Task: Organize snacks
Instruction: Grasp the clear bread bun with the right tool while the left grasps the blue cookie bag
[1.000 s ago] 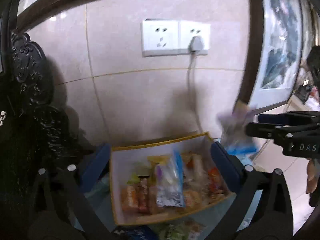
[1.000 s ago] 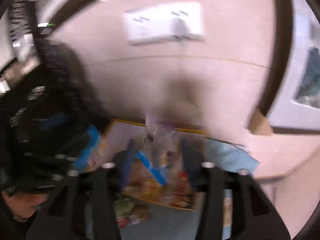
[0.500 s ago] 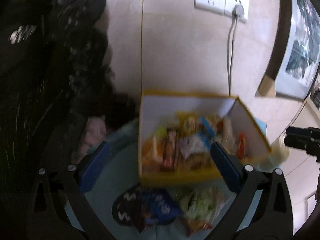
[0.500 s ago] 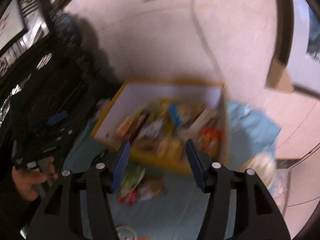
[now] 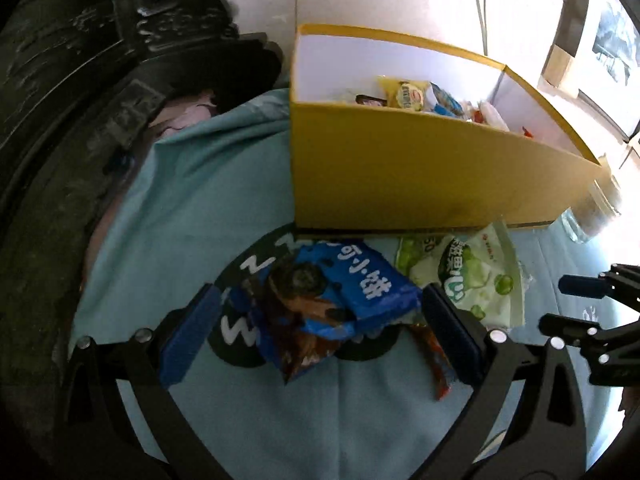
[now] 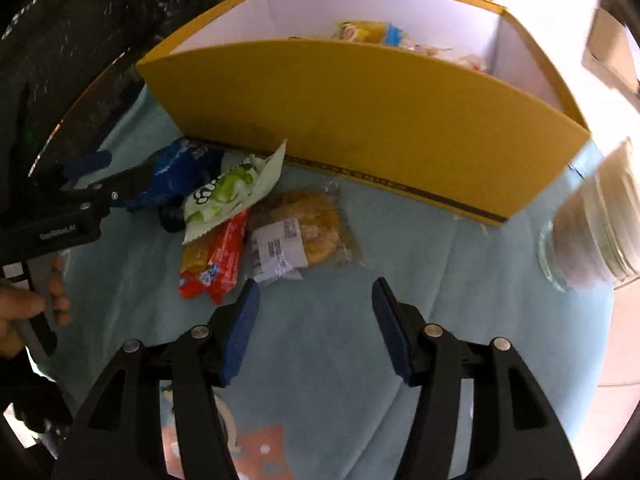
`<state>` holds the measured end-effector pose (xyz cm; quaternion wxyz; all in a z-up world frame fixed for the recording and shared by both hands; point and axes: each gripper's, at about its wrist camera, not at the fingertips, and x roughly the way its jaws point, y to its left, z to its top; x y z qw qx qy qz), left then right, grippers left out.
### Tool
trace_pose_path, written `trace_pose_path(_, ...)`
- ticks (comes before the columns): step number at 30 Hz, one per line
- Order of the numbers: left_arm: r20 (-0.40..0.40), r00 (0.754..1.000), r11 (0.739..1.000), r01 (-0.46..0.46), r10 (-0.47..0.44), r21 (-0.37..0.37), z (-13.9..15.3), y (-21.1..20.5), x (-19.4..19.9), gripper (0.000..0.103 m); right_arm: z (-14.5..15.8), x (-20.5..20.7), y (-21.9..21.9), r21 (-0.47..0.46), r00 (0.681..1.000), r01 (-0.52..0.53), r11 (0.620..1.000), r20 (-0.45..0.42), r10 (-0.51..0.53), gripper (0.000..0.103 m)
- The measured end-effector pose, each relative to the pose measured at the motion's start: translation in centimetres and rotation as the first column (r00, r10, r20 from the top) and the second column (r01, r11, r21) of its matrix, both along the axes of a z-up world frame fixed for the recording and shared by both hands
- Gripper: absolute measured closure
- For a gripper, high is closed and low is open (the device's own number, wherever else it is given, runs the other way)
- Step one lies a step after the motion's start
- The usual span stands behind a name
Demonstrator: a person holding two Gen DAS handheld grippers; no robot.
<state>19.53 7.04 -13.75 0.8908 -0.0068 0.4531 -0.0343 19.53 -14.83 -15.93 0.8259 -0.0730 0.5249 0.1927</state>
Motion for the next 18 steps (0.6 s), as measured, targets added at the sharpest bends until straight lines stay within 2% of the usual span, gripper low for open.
trace_pose_path(6, -0.009, 1.0, 1.0, -0.004, 0.004, 0.01, -1.6, -0.6, 2.4, 0.002, -1.1, 2.0, 2.1, -0.023, 0.999, -0.039, 0.999, 0.006, 0.039, 0.042)
trace_pose_path(9, -0.031, 0.999, 1.0, -0.026, 0.026, 0.003, -2.8, -0.5, 3.4, 0.002, -2.1, 3.0, 3.3, -0.068, 0.999, -0.051, 0.996, 0.014, 0.052, 0.032)
trace_pose_path(10, -0.053, 0.998, 0.999, -0.03, 0.031, 0.02, -3.5, -0.7, 3.6, 0.002, -2.6, 3.2, 3.6, -0.095, 0.998, -0.053, 0.994, 0.009, 0.054, 0.025)
trace_pose_path(12, -0.069, 0.997, 0.999, -0.038, 0.04, 0.031, -4.5, -0.8, 3.7, 0.002, -3.6, 3.5, 4.1, -0.131, 0.997, -0.073, 0.989, 0.004, 0.074, 0.019)
trace_pose_path(13, -0.065, 0.997, 0.999, -0.048, 0.05, 0.023, -4.7, -0.6, 3.6, 0.002, -3.6, 3.5, 4.1, -0.125, 0.997, -0.07, 0.99, 0.015, 0.072, 0.02)
trace_pose_path(14, -0.062, 0.997, 0.999, -0.053, 0.054, 0.003, -4.9, -0.3, 3.4, 0.002, -3.5, 3.4, 3.9, -0.11, 0.997, -0.07, 0.991, 0.018, 0.072, 0.026)
trace_pose_path(15, -0.049, 0.998, 0.999, -0.05, 0.05, -0.004, -4.8, -0.2, 3.2, 0.004, -3.4, 3.3, 3.7, -0.067, 0.997, -0.08, 0.995, 0.012, 0.081, 0.042)
trace_pose_path(16, -0.026, 0.999, 0.999, -0.037, 0.037, -0.003, -4.7, -0.1, 2.7, 0.011, -3.3, 3.3, 3.6, -0.062, 0.997, -0.078, 0.995, 0.017, 0.08, 0.045)
trace_pose_path(18, -0.001, 1.0, 1.0, -0.015, 0.015, -0.003, -4.6, -0.1, 1.6, 0.018, -3.1, 3.0, 3.3, -0.049, 0.996, -0.084, 0.995, 0.006, 0.084, 0.047)
